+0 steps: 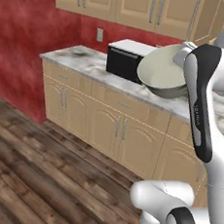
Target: Move the bowls from the cabinet to the plates on the dining table.
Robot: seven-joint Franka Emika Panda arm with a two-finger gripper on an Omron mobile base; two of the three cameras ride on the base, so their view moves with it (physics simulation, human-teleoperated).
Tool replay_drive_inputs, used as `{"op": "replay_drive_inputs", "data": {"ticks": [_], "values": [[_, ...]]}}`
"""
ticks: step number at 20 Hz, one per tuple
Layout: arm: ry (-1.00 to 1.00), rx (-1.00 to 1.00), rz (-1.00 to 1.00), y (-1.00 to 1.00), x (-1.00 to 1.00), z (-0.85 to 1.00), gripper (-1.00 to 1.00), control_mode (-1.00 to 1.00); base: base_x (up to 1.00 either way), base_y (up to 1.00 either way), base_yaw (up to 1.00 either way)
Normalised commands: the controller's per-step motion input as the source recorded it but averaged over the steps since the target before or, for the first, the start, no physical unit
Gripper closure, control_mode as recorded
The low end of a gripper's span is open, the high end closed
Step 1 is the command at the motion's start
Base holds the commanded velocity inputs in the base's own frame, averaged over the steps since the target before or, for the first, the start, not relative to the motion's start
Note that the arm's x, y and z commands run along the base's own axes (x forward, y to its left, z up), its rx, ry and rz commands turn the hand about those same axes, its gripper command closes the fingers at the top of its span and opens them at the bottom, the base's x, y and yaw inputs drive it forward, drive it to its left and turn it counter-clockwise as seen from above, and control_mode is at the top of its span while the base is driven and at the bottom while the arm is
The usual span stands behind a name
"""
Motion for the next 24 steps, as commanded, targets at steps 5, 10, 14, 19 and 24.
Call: {"op": "replay_drive_inputs", "data": {"ticks": [5, 10, 14, 19, 24], "values": [[0.0, 0.0, 0.0, 0.0, 0.0, 0.0, 1.0, 1.0, 0.0, 0.0, 0.25], [0.0, 0.0, 0.0, 0.0, 0.0, 0.0, 1.0, 1.0, 0.0, 0.0, 0.25], [0.0, 0.0, 0.0, 0.0, 0.0, 0.0, 1.0, 1.0, 0.0, 0.0, 0.25], [0.0, 0.0, 0.0, 0.0, 0.0, 0.0, 1.0, 1.0, 0.02, 0.0, 0.25], [0.0, 0.0, 0.0, 0.0, 0.0, 0.0, 1.0, 1.0, 0.27, 0.1, 0.17]]}}
